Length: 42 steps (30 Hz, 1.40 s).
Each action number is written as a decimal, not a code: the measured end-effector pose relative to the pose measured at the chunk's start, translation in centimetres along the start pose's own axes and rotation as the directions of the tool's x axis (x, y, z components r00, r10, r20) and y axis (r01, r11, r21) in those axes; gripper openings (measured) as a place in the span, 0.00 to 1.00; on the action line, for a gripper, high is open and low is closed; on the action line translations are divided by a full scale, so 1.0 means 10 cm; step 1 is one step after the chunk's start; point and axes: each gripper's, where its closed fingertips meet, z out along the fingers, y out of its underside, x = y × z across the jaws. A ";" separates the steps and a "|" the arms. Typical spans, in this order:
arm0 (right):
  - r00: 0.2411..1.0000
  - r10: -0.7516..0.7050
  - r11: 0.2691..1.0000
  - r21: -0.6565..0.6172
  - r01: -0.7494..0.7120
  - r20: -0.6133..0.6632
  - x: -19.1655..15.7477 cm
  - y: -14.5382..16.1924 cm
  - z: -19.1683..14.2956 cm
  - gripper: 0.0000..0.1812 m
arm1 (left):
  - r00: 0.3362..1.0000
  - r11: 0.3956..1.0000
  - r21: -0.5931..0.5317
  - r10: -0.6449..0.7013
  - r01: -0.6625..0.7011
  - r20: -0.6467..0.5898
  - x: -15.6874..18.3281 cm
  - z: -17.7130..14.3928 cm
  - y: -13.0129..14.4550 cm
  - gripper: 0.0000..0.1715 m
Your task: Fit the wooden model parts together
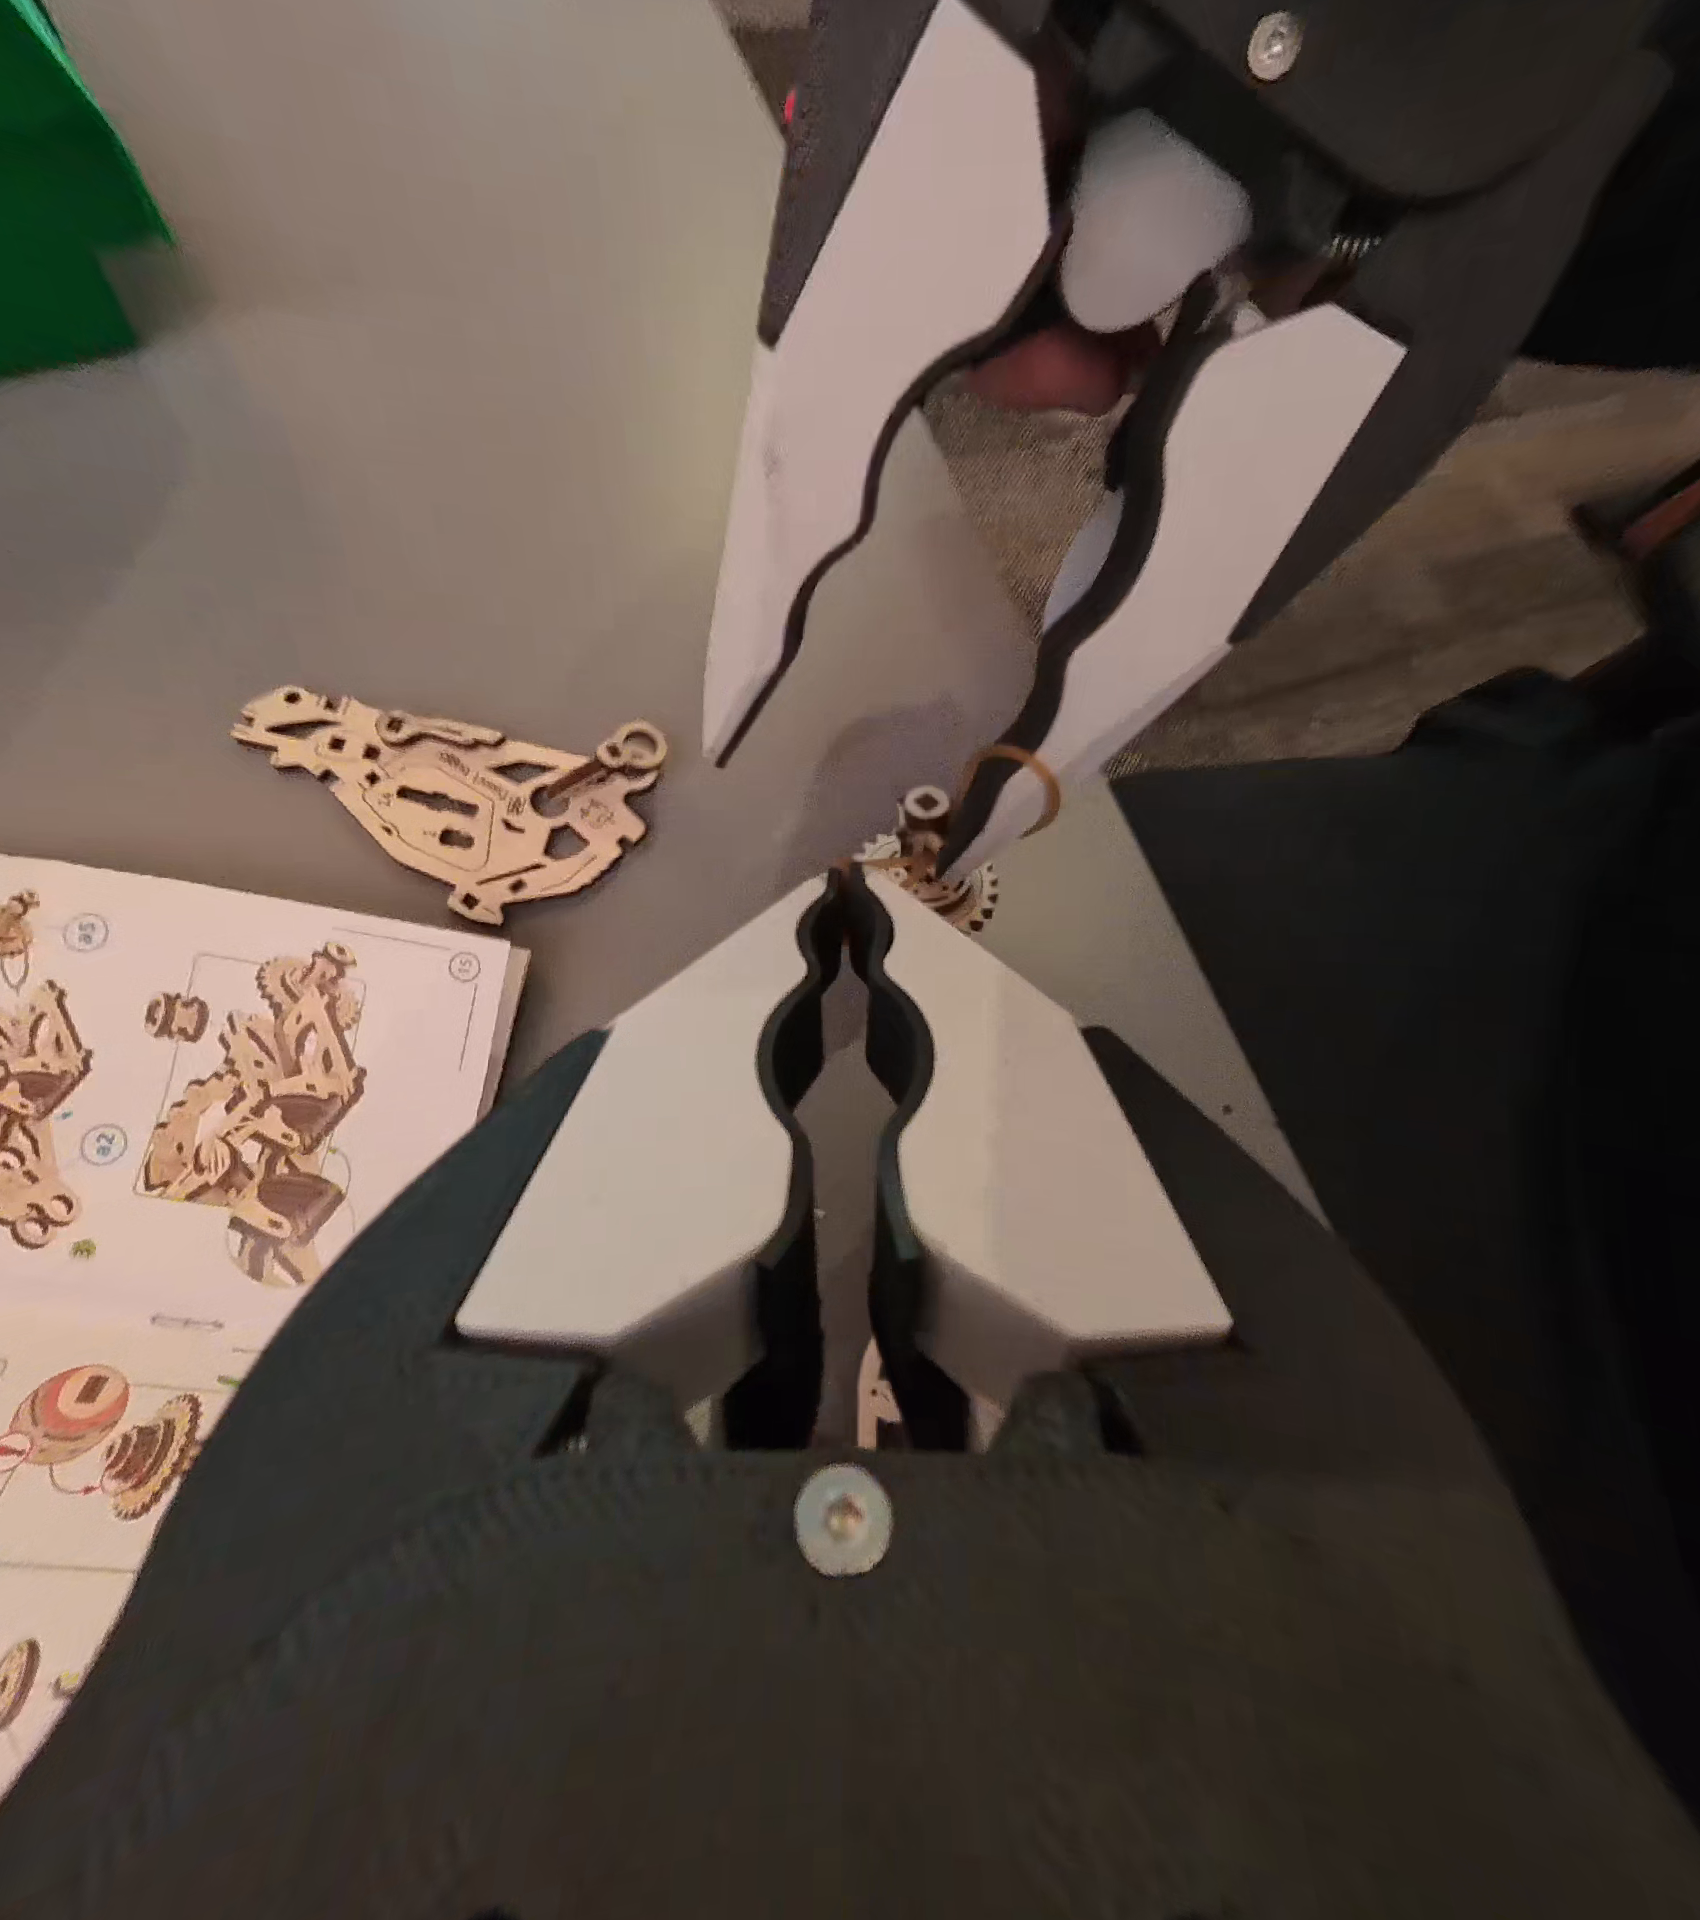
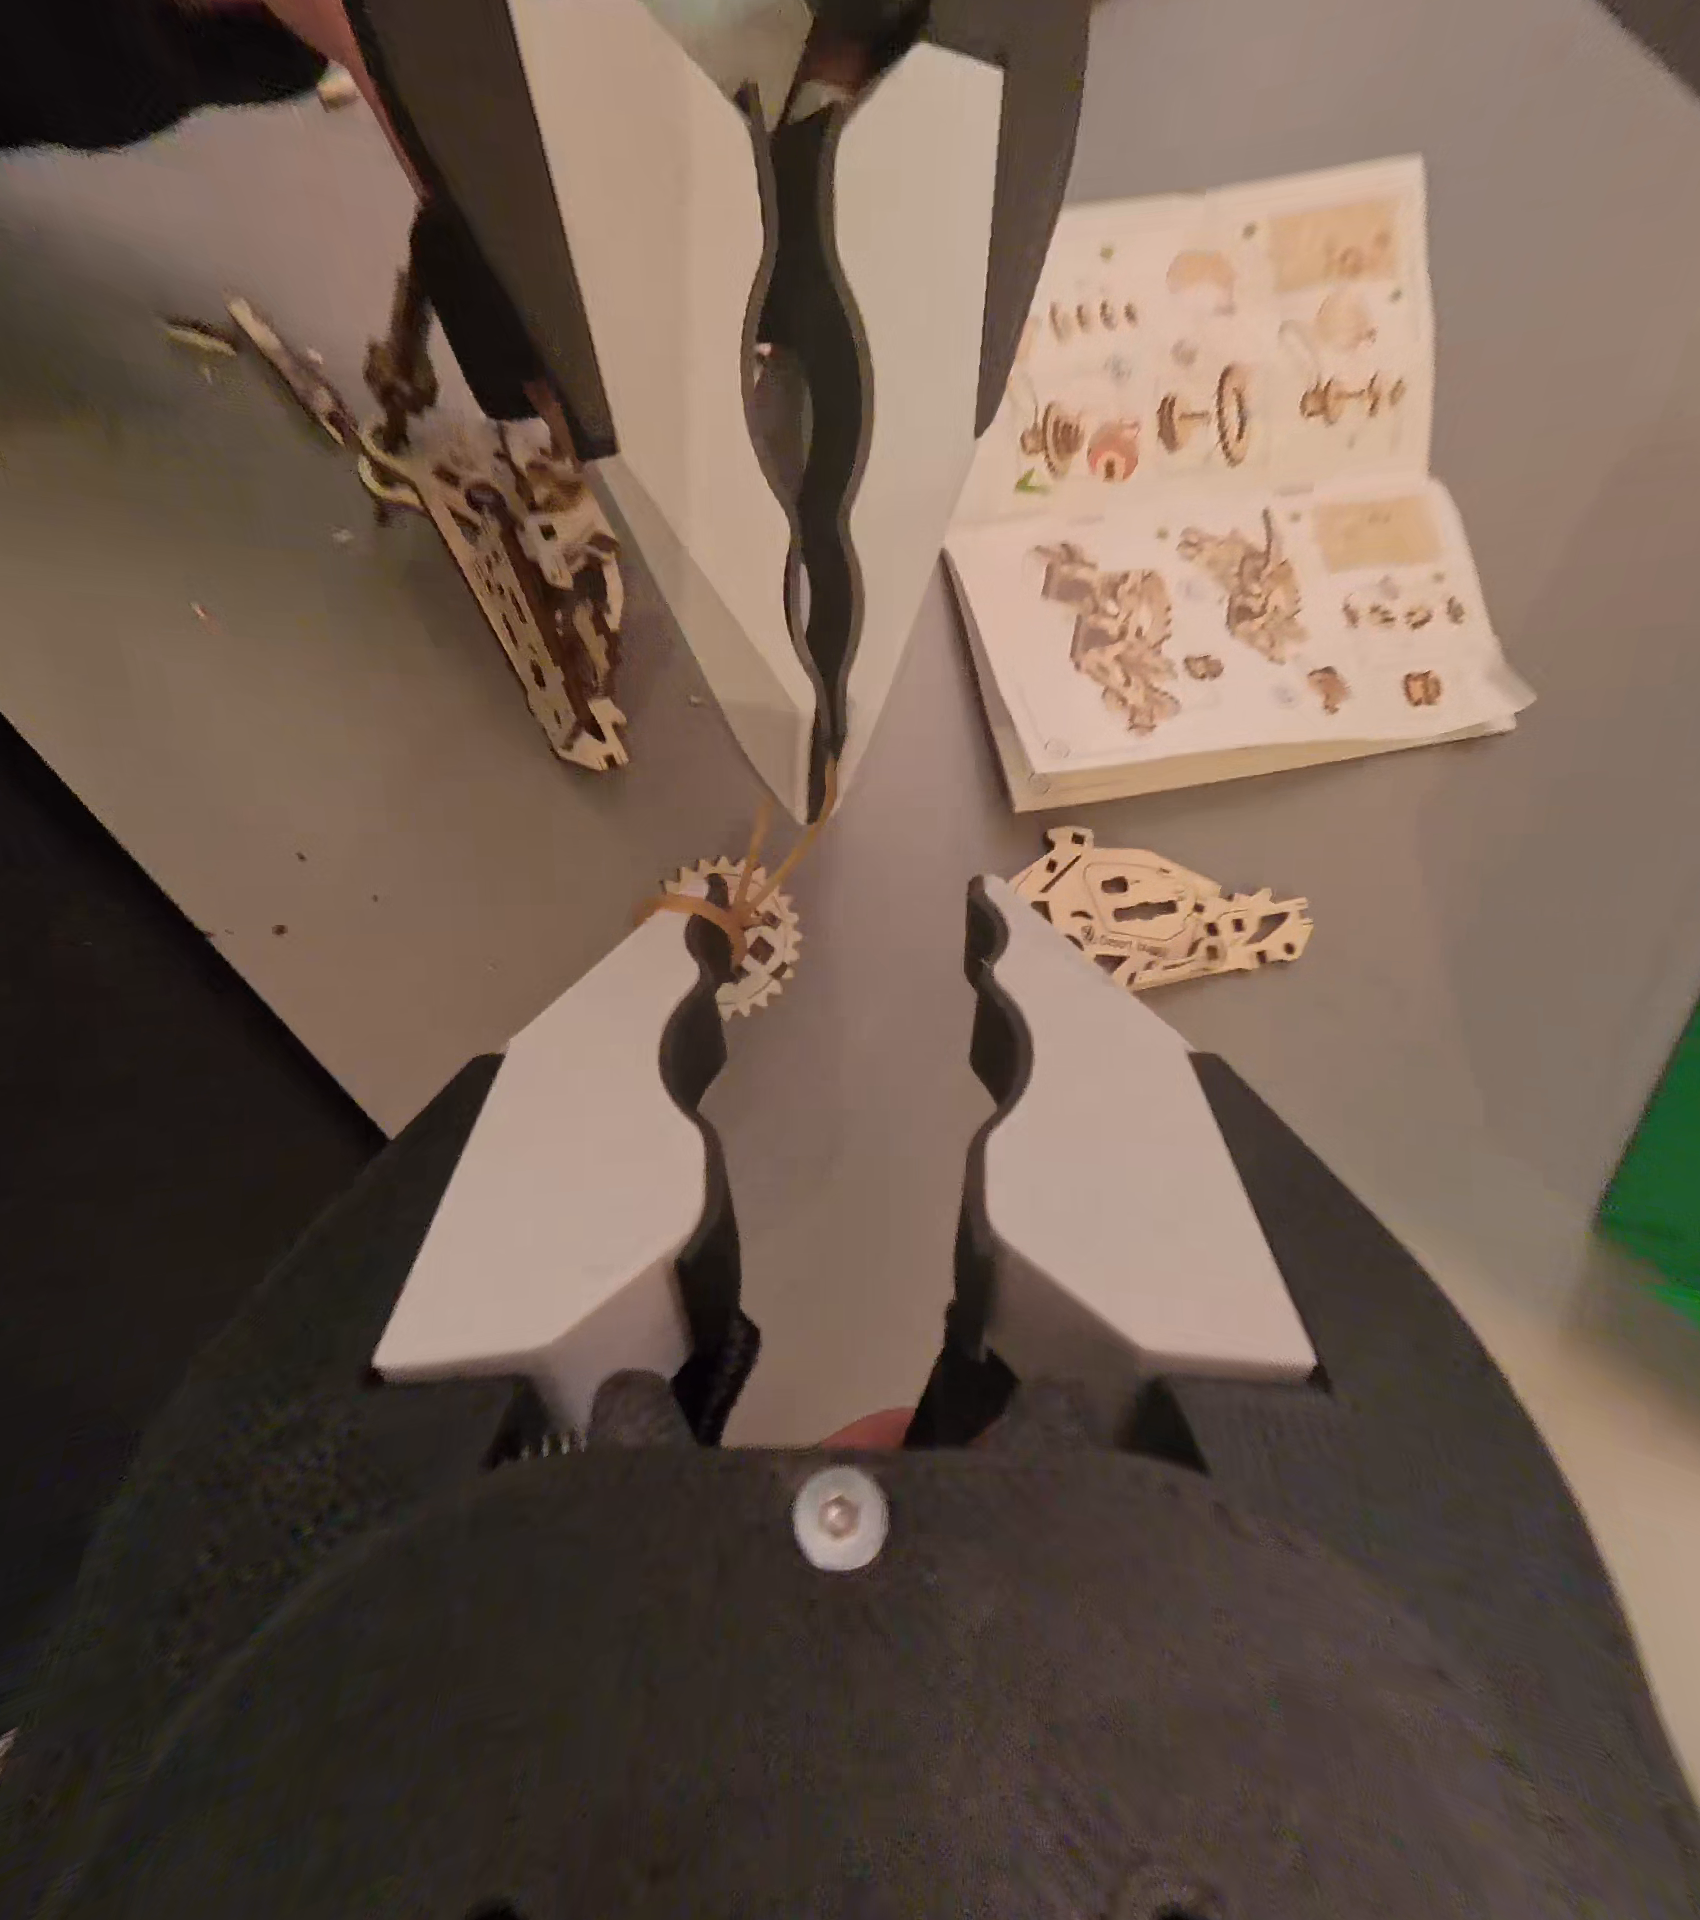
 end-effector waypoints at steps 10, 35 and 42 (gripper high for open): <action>0.994 0.073 0.996 0.053 -0.077 0.079 -0.03 0.16 0.15 0.28 | 0.997 0.988 -0.148 0.059 -0.051 0.049 -0.11 0.06 0.07 0.00; 0.999 -0.016 0.986 0.163 0.010 0.034 0.08 0.23 0.11 0.00 | 0.997 0.971 -0.230 0.072 -0.067 0.013 -0.32 0.17 0.12 0.00; 0.996 0.006 0.988 0.150 -0.019 0.087 0.07 0.38 -0.07 0.13 | 0.997 0.973 -0.222 0.070 -0.067 0.007 -0.30 0.16 0.10 0.00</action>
